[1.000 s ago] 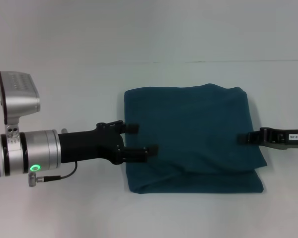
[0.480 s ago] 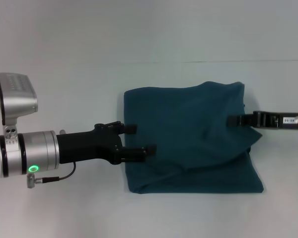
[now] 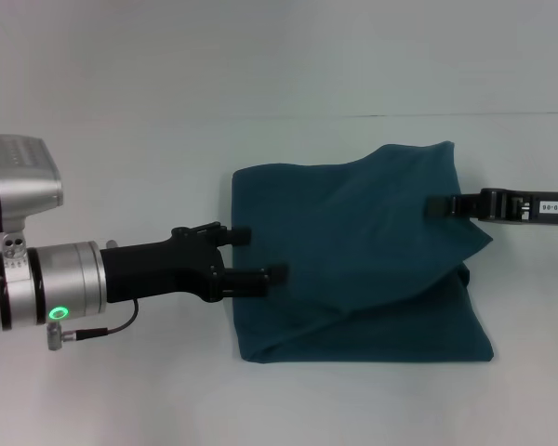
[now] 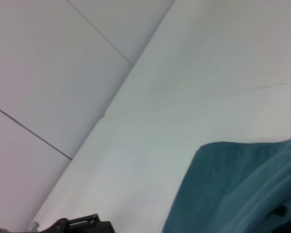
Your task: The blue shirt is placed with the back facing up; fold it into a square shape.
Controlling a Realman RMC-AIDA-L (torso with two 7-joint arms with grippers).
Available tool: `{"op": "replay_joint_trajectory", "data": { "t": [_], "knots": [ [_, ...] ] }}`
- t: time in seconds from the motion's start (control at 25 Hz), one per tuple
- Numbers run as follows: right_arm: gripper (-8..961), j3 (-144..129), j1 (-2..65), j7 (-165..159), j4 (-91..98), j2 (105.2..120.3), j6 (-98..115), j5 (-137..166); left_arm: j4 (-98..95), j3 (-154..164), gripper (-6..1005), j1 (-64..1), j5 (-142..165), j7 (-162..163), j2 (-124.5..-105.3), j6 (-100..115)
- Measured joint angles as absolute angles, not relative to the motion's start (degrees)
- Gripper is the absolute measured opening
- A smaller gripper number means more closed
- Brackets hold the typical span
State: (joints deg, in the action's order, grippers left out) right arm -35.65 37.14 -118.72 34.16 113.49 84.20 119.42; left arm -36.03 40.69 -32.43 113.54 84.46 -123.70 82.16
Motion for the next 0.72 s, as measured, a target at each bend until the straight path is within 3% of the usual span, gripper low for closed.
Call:
{"op": "replay_joint_trajectory", "data": {
  "t": [0.72],
  "knots": [
    [27,-35.60,35.69,-119.53,36.99,113.25,88.41,117.77,-36.11,40.70,936,-32.56,113.55,85.13,-123.41,82.08]
  ]
}}
